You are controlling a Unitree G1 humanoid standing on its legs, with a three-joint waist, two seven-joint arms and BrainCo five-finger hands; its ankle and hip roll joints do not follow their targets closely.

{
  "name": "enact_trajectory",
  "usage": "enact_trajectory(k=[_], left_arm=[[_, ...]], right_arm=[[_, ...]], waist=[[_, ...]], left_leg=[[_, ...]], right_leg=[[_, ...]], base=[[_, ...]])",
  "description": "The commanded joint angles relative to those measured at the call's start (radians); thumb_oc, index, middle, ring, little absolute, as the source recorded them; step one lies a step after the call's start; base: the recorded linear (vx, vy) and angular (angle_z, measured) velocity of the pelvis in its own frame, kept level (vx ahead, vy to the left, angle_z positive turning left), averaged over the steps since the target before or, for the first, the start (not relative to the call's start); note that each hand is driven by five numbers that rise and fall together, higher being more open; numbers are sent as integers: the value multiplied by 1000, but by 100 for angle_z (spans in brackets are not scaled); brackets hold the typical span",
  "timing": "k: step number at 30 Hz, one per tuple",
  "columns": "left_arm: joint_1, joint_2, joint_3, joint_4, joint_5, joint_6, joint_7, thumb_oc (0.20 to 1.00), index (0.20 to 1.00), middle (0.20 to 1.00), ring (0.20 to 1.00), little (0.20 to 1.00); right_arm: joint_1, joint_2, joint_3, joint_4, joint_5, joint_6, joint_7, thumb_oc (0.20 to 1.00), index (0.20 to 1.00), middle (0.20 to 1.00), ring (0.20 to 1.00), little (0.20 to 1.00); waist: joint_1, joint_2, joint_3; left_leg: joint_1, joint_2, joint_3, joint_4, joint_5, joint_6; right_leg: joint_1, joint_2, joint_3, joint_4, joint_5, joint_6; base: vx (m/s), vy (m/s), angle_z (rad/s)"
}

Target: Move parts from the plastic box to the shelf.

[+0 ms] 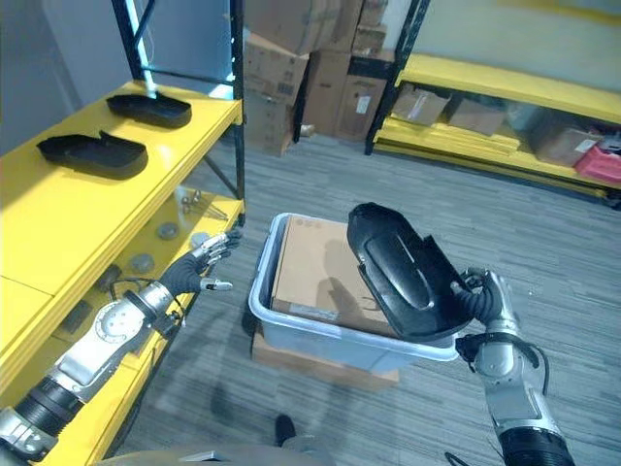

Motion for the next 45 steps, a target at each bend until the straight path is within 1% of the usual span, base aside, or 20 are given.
enact_trajectory(k=[1,3,10,12,17,21,24,25,26,27,31,32,33,35,37,38,39,40,41,45], left_arm=[[-22,-21,13,34,-25,4,6,1000,1000,1000,1000,1000],[-11,-75,-7,96,-105,47,14,1000,1000,1000,1000,1000],[-20,-107,-68,142,-206,91,21,1000,1000,1000,1000,1000],[-46,-124,-124,169,-278,114,31,1000,1000,1000,1000,1000],[-77,-137,-173,175,-327,125,44,1000,1000,1000,1000,1000],[-120,-168,-229,179,-399,132,49,1000,1000,1000,1000,1000],[-155,-194,-256,198,-408,132,66,1000,1000,1000,1000,1000],[-166,-206,-264,209,-411,130,74,1000,1000,1000,1000,1000],[-183,-233,-275,238,-422,125,98,1000,1000,1000,1000,1000],[-184,-234,-274,239,-422,124,98,1000,1000,1000,1000,1000],[-222,-314,-257,292,-463,69,169,1000,1000,1000,1000,1000],[-223,-315,-256,294,-463,67,169,1000,1000,1000,1000,1000],[-239,-380,-220,301,-504,-14,251,1000,1000,1000,1000,1000],[-240,-381,-219,302,-504,-15,251,1000,1000,1000,1000,1000],[-244,-426,-181,316,-502,-99,336,1000,1000,1000,1000,1000],[-245,-431,-168,304,-479,-129,364,1000,1000,1000,1000,1000],[-244,-431,-161,302,-462,-144,380,837,837,837,837,837],[-250,-424,-138,300,-396,-177,416,200,200,200,200,200],[-250,-425,-138,300,-395,-177,417,200,200,200,200,200],[-261,-401,-95,291,-282,-215,491,200,200,200,200,200]], right_arm=[[-66,-92,-84,-120,-119,-47,-51,200,200,200,200,200],[-59,-100,-94,-224,-213,-33,-67,200,200,200,200,200],[-108,-117,-49,-341,-334,-11,-102,200,200,200,200,200],[-170,-128,14,-390,-390,6,-121,200,200,200,200,200],[-242,-106,84,-417,-397,13,-149,200,200,200,200,200],[-307,-36,189,-436,-372,-1,-161,200,200,200,200,200],[-330,7,258,-460,-361,-12,-162,200,200,200,200,200],[-335,22,279,-470,-347,-18,-161,200,200,200,200,200],[-342,64,315,-492,-287,-34,-159,200,200,200,200,200],[-343,63,316,-492,-286,-34,-159,200,200,200,200,200],[-350,131,406,-530,-202,-65,-154,200,200,200,200,200],[-352,131,407,-529,-201,-65,-155,200,200,200,200,200],[-362,192,487,-535,-132,-85,-169,200,200,200,200,200],[-364,192,489,-533,-131,-85,-169,200,200,200,200,200],[-365,239,570,-510,-87,-98,-194,200,200,200,200,200],[-365,249,599,-506,-71,-105,-202,200,200,200,200,200],[-363,251,614,-503,-64,-112,-204,200,200,200,200,200],[-359,249,645,-498,-35,-131,-204,200,200,200,200,200],[-360,249,645,-498,-34,-132,-204,200,200,200,200,200],[-361,243,672,-495,4,-148,-200,200,200,200,200,200]], waist=[[33,8,-27],[21,17,-42],[10,36,-66],[6,45,-72],[4,53,-71],[2,60,-67],[2,63,-64],[2,64,-63],[1,64,-59],[0,64,-59],[-3,59,-51],[-4,60,-51],[-6,52,-43],[-7,52,-43],[-7,46,-38],[-9,45,-38],[-10,44,-37],[-14,42,-37],[-14,42,-37],[-18,43,-41]], left_leg=[[14,-30,54,101,-162,52],[37,-30,64,93,-160,52],[72,-28,74,79,-159,52],[78,-28,77,79,-155,52],[79,-30,76,80,-152,53],[74,-31,74,81,-148,56],[68,-31,72,82,-145,56],[66,-30,71,82,-143,56],[63,-30,71,83,-141,57],[62,-30,71,83,-141,57],[54,-31,69,88,-138,56],[54,-31,69,88,-138,56],[48,-31,67,91,-136,57],[47,-31,67,91,-136,57],[44,-32,70,92,-133,56],[42,-32,74,92,-132,56],[42,-32,77,93,-132,55],[42,-31,86,93,-132,53],[42,-31,86,94,-132,53],[44,-33,100,95,-133,51]], right_leg=[[16,35,-45,148,-229,82],[30,39,-45,154,-235,79],[57,42,-38,155,-242,77],[61,40,-39,160,-246,75],[58,38,-42,167,-247,73],[52,35,-42,170,-247,72],[46,35,-43,174,-248,71],[44,34,-43,174,-247,71],[40,33,-43,176,-246,71],[40,33,-43,177,-246,71],[33,31,-44,181,-245,69],[32,31,-44,181,-245,69],[24,30,-39,183,-242,68],[23,30,-39,184,-242,68],[15,30,-34,185,-241,69],[10,31,-31,187,-241,70],[8,30,-31,188,-241,70],[0,31,-26,191,-240,72],[0,31,-26,192,-241,72],[-7,33,-19,196,-240,73]], base=[[25,-9,-25],[8,-1,-16],[2,4,-4],[-22,16,-14],[-16,6,-3],[-32,9,0],[-44,6,0],[-57,7,1],[-43,4,1],[-45,3,0],[-38,-5,0],[-75,-21,0],[-59,-18,-1],[-39,-13,-4],[-54,-19,-8],[-51,-20,-5],[-38,-16,-15],[-22,-11,-22],[-19,-8,-28],[-5,-6,-9]])
